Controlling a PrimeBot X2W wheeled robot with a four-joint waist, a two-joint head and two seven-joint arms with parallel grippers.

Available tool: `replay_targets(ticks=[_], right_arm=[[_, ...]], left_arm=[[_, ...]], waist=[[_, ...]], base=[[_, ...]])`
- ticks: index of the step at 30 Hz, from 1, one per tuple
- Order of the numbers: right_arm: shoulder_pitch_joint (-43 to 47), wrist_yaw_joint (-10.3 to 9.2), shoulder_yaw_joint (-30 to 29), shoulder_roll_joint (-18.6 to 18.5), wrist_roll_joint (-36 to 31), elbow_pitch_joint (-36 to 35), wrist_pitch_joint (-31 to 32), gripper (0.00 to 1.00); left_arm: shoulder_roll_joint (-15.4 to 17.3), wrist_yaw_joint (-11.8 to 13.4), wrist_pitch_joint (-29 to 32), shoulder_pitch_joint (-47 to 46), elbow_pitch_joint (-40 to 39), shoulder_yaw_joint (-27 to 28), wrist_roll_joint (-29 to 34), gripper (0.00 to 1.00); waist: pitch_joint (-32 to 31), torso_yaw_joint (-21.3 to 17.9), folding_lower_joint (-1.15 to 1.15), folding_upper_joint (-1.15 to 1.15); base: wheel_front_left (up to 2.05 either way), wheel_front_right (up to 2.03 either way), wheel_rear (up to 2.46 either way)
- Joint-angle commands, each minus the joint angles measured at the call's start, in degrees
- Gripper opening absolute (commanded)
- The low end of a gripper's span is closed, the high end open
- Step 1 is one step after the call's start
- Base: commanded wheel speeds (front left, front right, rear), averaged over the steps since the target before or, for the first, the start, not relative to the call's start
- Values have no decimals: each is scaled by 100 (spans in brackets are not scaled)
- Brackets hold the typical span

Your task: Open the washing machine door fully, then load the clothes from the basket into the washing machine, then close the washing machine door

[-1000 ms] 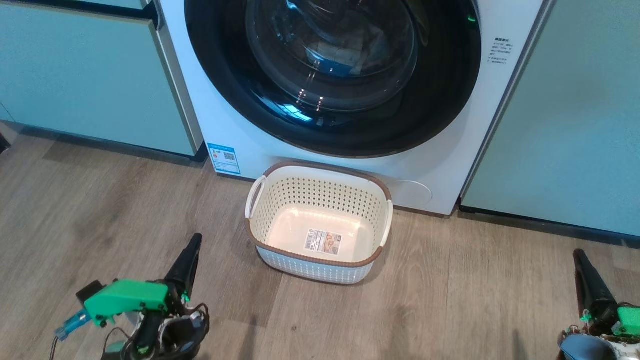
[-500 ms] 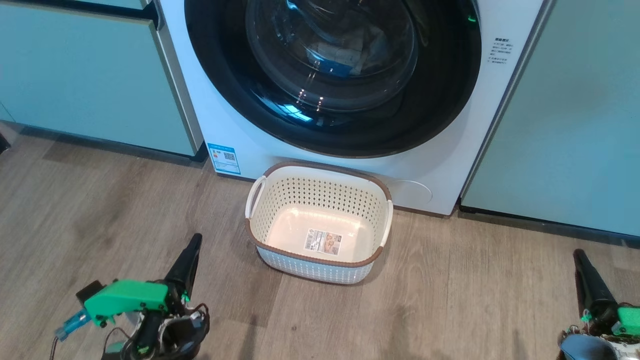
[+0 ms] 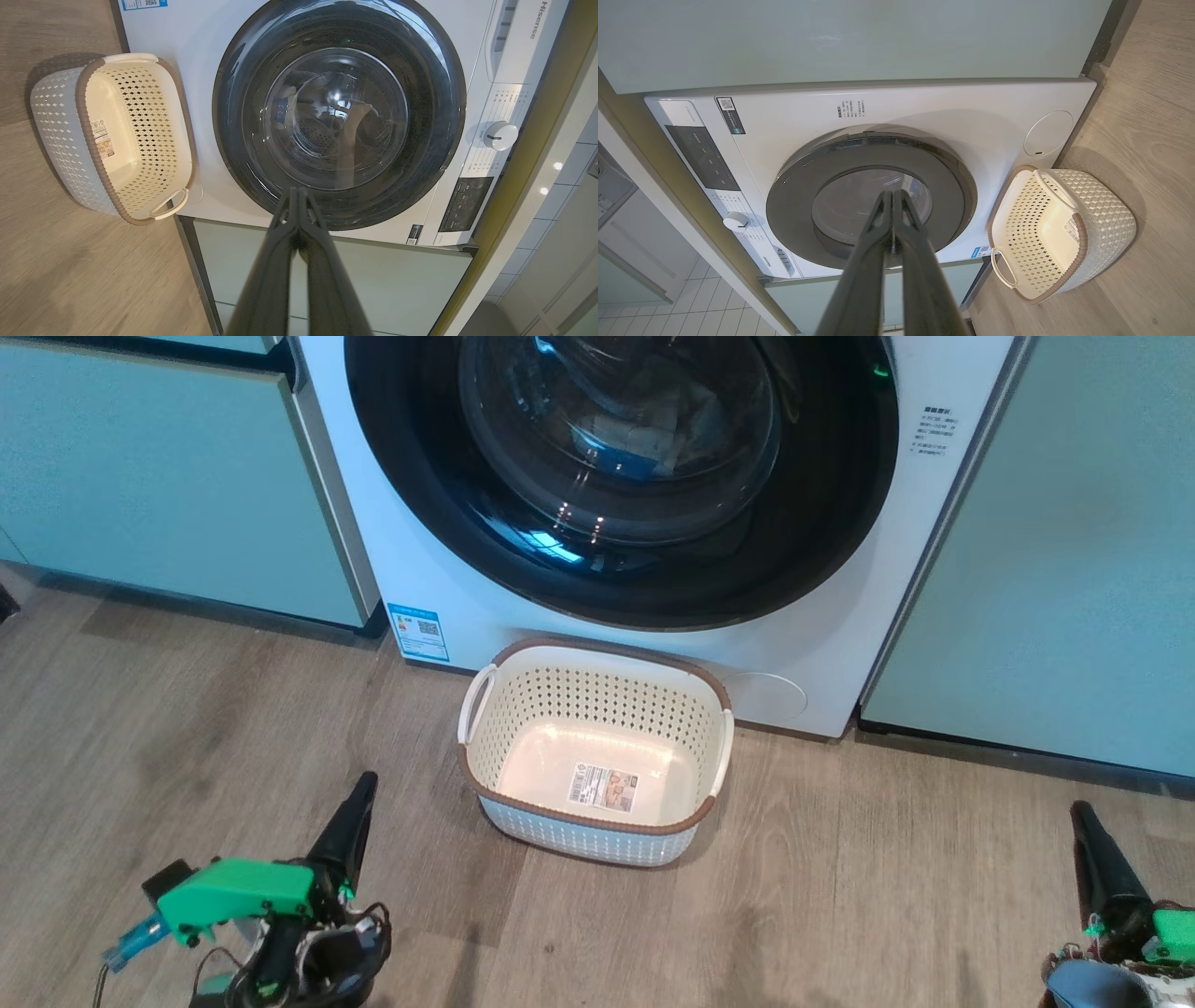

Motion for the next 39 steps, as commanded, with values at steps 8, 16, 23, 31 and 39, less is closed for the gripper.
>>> replay_targets(ticks=[8, 16, 23, 31, 39], right_arm=[[-313, 20, 92, -115, 41, -208, 31, 0], [-313, 20, 92, -115, 41, -208, 31, 0], [-313, 20, 92, -115, 41, -208, 31, 0], [-313, 20, 92, -115, 41, -208, 31, 0], [-313, 20, 92, -115, 41, -208, 31, 0]], left_arm=[[39, -9, 34, -142, -203, 196, -33, 0], [39, -9, 34, -142, -203, 196, -33, 0], [39, -9, 34, -142, -203, 196, -33, 0], [39, -9, 34, -142, -203, 196, -33, 0], [39, -9, 34, -142, -203, 196, -33, 0]], waist=[[0, 0, 0, 0], [0, 0, 0, 0], [0, 0, 0, 0], [0, 0, 0, 0], [0, 0, 0, 0]], base=[[0, 0, 0], [0, 0, 0], [0, 0, 0], [0, 0, 0], [0, 0, 0]])
